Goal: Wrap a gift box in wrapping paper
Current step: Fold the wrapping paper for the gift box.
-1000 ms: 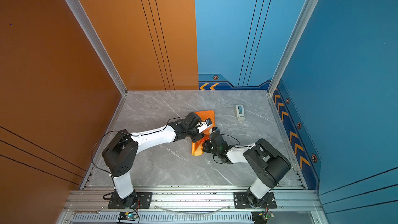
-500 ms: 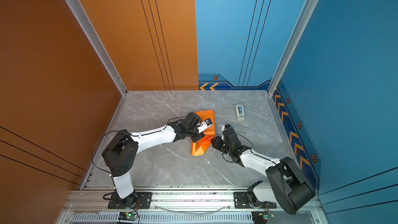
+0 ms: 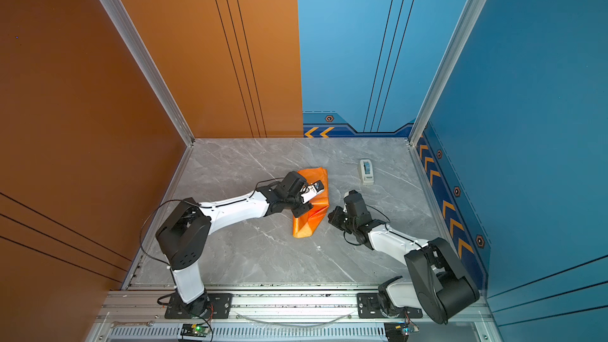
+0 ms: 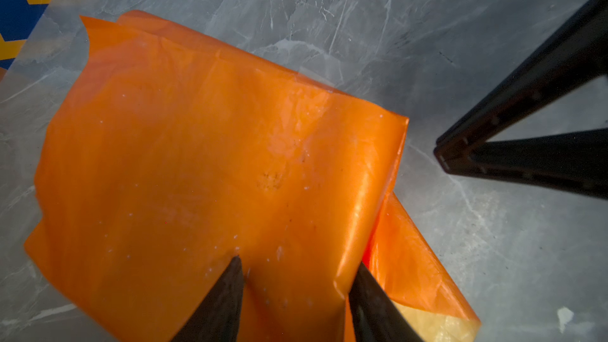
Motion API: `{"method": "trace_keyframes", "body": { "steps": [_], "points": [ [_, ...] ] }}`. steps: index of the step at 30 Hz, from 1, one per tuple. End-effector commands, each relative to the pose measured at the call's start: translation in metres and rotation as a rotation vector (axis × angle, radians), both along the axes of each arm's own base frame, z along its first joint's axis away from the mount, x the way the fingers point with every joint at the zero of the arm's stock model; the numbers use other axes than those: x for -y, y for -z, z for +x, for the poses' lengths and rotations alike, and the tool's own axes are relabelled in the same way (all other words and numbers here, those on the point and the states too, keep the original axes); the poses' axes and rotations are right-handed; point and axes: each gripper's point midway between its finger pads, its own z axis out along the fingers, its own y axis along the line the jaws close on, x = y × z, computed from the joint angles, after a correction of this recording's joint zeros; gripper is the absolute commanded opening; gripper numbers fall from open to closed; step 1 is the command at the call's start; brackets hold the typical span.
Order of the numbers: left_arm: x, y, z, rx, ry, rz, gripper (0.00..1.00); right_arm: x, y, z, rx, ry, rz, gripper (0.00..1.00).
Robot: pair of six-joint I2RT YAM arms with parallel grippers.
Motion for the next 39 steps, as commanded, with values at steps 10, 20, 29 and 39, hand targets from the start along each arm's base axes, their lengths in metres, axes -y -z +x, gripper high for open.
{"method": "trace_keyframes", "body": {
  "steps": [10,20,29,39],
  "points": [
    [-0.005,0.023,-0.014,-0.094,0.011,0.019,0.51,-0.052,-0.005,0.017,0.051,-0.089,0.026,0.09],
    [-0.005,0.026,-0.016,-0.102,0.012,0.021,0.51,-0.063,0.015,0.029,0.066,-0.045,0.019,0.03],
    [-0.004,0.025,-0.016,-0.103,0.014,0.016,0.51,-0.050,0.047,0.013,0.014,-0.045,-0.085,0.04],
    [-0.004,0.026,-0.015,-0.102,0.011,0.017,0.51,-0.050,0.071,-0.037,-0.100,-0.150,-0.139,0.03]
  ]
}}
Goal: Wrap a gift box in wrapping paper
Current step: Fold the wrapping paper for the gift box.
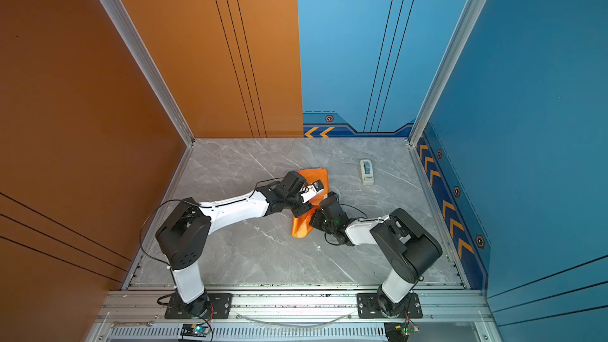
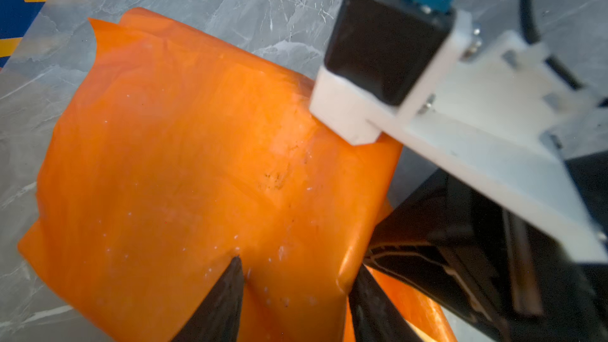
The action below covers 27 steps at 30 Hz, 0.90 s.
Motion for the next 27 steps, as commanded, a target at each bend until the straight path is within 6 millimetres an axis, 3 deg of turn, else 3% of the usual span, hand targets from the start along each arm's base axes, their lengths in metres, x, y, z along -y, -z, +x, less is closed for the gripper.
{"method": "trace_keyframes", "body": {
  "steps": [1,14,23,27],
  "points": [
    [-0.005,0.026,-0.015,-0.092,0.010,0.028,0.51,0.016,0.039,-0.048,-0.153,-0.052,-0.096,0.03],
    [-0.006,0.026,-0.015,-0.094,0.004,0.025,0.51,0.008,0.058,-0.101,-0.276,-0.116,-0.035,0.02],
    [-0.005,0.026,-0.013,-0.098,0.000,0.016,0.51,0.005,0.037,-0.112,-0.263,-0.158,0.001,0.04],
    [-0.005,0.025,-0.013,-0.099,0.000,0.013,0.51,0.002,0.007,-0.100,-0.196,-0.160,0.061,0.10]
  ]
}}
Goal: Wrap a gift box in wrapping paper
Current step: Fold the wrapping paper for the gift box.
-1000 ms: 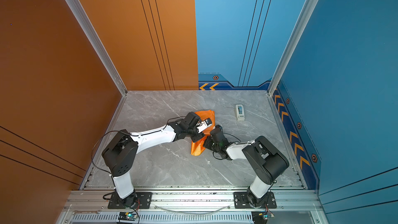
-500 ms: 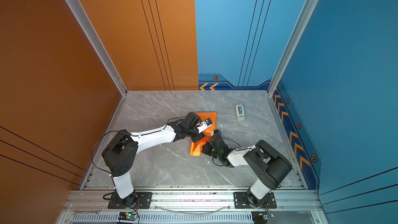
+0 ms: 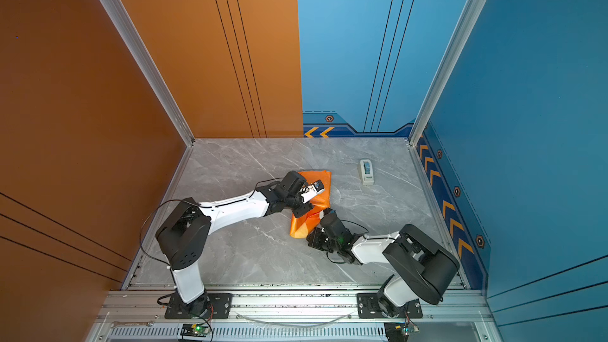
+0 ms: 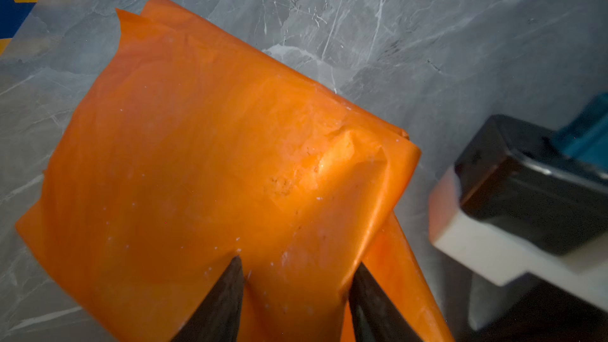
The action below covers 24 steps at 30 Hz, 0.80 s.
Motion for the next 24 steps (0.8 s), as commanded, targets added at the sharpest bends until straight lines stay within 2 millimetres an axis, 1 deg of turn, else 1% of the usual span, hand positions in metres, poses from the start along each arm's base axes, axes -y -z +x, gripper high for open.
{"method": "trace_keyframes", "body": {
  "steps": [1,2,5,8,9,12,15,17,20,22,24],
  "points": [
    [-0.007,0.025,-0.011,-0.085,-0.001,0.029,0.51,0.015,-0.003,-0.012,-0.059,-0.012,-0.017,0.11],
    [-0.008,0.025,-0.012,-0.086,-0.001,0.029,0.51,0.017,-0.011,-0.008,-0.040,-0.004,-0.005,0.12],
    [-0.007,0.024,-0.012,-0.084,0.002,0.025,0.51,0.030,-0.036,0.014,0.015,0.056,0.029,0.14],
    [-0.007,0.023,-0.011,-0.082,0.000,0.024,0.51,0.042,-0.048,0.032,0.035,0.102,0.053,0.17],
    [-0.007,0.023,-0.011,-0.082,0.001,0.023,0.51,0.047,-0.050,0.037,0.036,0.116,0.050,0.21],
    [-0.006,0.022,-0.011,-0.083,0.000,0.018,0.51,0.071,-0.048,0.051,0.020,0.181,-0.024,0.36],
    [-0.006,0.022,-0.012,-0.085,0.001,0.015,0.51,0.084,-0.051,0.064,0.024,0.202,-0.052,0.47],
    [-0.006,0.022,-0.012,-0.086,0.000,0.016,0.51,0.089,-0.051,0.068,0.037,0.194,-0.102,0.51],
    [-0.006,0.022,-0.011,-0.085,0.000,0.015,0.51,0.094,-0.045,0.071,0.051,0.165,-0.183,0.53],
    [-0.006,0.023,-0.012,-0.087,0.001,0.017,0.51,0.093,-0.045,0.074,0.073,0.148,-0.195,0.54],
    [-0.006,0.024,-0.012,-0.090,0.003,0.018,0.51,0.090,-0.050,0.080,0.099,0.141,-0.175,0.55]
  ]
}}
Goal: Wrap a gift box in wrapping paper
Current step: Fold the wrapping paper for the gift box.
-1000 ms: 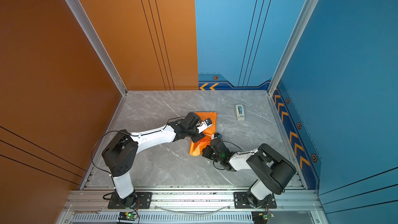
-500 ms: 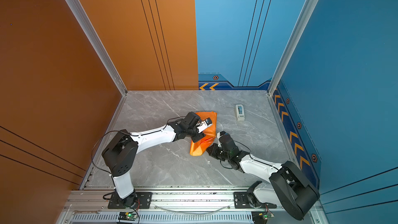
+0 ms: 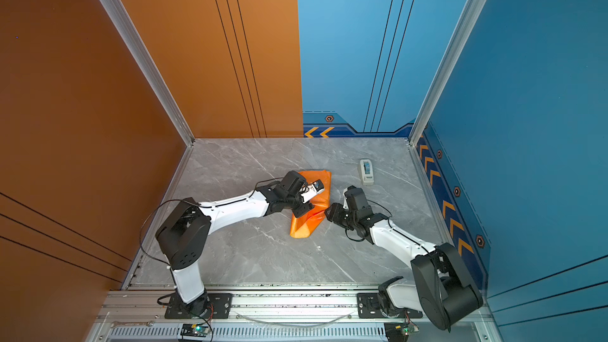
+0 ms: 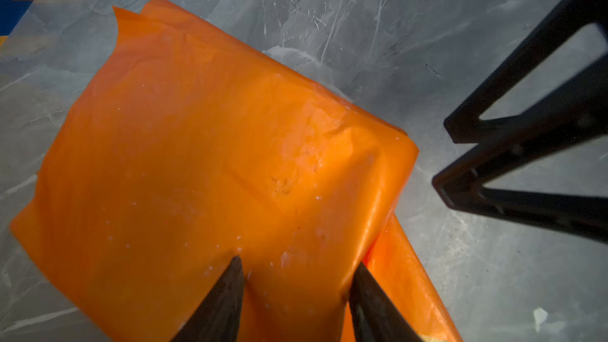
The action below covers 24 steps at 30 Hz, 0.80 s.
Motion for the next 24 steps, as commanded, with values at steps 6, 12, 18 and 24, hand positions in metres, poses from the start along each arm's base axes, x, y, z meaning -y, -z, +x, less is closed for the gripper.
{"method": "trace_keyframes", "body": {
  "steps": [6,12,18,24],
  "points": [
    [-0.005,0.020,-0.013,-0.088,0.009,0.010,0.51,-0.004,-0.025,0.028,0.051,-0.038,0.076,0.60],
    [-0.001,0.015,-0.012,-0.081,0.013,-0.008,0.52,-0.012,-0.030,0.050,-0.024,-0.040,0.153,0.60],
    [0.002,0.001,-0.011,-0.072,0.015,-0.039,0.54,-0.015,-0.017,0.062,-0.092,-0.076,0.034,0.53],
    [0.006,-0.052,-0.003,-0.063,-0.020,-0.174,0.63,-0.008,0.000,0.058,-0.154,-0.091,-0.075,0.28]
  ]
}}
